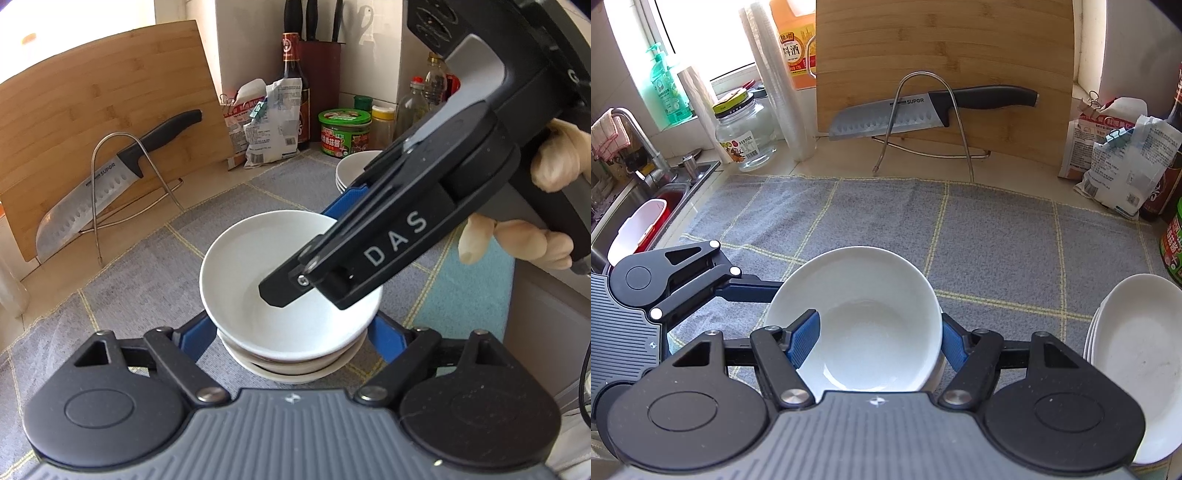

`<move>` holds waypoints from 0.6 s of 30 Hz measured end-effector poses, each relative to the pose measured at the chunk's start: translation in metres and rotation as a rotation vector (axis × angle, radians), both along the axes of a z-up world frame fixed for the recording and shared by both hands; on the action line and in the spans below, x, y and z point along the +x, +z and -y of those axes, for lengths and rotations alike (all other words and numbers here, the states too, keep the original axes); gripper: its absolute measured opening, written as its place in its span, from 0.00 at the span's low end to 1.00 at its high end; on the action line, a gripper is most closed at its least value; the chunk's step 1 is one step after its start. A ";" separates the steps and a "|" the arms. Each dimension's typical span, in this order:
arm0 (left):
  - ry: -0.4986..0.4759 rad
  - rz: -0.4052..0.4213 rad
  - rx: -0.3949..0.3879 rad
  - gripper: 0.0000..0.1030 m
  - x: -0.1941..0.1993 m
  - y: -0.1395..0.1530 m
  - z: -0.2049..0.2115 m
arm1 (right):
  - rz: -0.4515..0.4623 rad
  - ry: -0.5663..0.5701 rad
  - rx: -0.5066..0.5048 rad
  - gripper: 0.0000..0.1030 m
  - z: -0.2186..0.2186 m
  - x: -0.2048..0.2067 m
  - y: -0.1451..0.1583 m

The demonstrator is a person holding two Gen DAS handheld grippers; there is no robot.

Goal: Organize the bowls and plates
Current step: 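Lower the pink-flower bowl into the white bowls and open the right tool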

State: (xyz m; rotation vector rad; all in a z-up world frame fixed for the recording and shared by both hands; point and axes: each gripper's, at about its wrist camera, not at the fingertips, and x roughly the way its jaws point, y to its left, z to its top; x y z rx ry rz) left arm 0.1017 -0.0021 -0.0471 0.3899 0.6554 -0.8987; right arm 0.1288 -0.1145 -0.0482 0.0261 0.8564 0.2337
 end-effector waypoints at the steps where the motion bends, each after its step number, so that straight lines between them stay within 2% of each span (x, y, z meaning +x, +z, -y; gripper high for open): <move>1: 0.000 -0.004 -0.002 0.86 0.001 0.000 0.000 | 0.000 -0.001 0.002 0.72 0.000 0.000 0.000; 10: -0.001 -0.040 -0.010 0.88 0.005 -0.002 -0.001 | 0.003 0.004 0.010 0.75 0.000 0.003 -0.001; 15: -0.007 -0.044 -0.006 0.89 0.006 -0.002 -0.001 | 0.006 0.007 0.018 0.83 -0.002 0.004 -0.002; 18: -0.006 -0.028 -0.017 0.94 0.005 0.000 -0.003 | 0.014 0.011 -0.001 0.88 -0.006 0.004 -0.001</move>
